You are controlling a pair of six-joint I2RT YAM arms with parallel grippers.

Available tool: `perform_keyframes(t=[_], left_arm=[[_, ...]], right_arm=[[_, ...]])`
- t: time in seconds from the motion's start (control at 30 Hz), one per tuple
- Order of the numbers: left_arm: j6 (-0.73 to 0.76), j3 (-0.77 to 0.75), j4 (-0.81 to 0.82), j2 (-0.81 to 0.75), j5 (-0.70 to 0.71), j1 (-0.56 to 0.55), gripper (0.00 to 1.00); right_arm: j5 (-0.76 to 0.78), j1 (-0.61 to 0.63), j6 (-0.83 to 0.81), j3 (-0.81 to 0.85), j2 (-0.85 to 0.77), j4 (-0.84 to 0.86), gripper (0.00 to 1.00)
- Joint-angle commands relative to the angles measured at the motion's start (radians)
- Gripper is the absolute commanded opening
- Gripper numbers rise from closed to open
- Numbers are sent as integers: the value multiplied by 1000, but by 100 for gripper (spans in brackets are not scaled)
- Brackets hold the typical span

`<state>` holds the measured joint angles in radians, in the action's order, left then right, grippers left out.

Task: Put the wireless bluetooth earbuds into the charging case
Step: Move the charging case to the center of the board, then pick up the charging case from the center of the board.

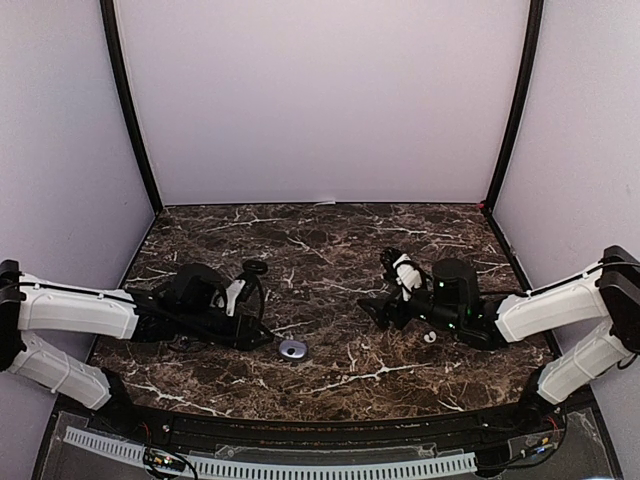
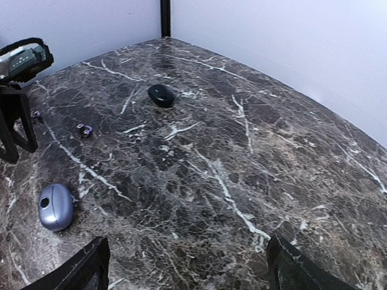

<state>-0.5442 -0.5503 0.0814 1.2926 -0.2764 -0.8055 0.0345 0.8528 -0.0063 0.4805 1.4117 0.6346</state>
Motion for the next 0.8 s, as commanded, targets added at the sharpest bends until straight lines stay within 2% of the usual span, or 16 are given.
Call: perform_keyframes(t=[0.0,0.17,0.27,0.43,0.77], left_arm=[[-62,94,56,-155,9,-1,55],[-82,138,40,-279,10,14,75],[-102,188,85,-314,-91,75,82],[-141,292,184,-378,-231,186,86],[-172,322,271,-333,-322,207,86]], right_arm=[[-179,25,-53,23,42,48,88],[-217,119,-139,59,125,53,87],[-243,162,-151,103,205,55,90],[-212,218,-156,219,322,-23,94],[-246,244,-187,393,502,-104,82]])
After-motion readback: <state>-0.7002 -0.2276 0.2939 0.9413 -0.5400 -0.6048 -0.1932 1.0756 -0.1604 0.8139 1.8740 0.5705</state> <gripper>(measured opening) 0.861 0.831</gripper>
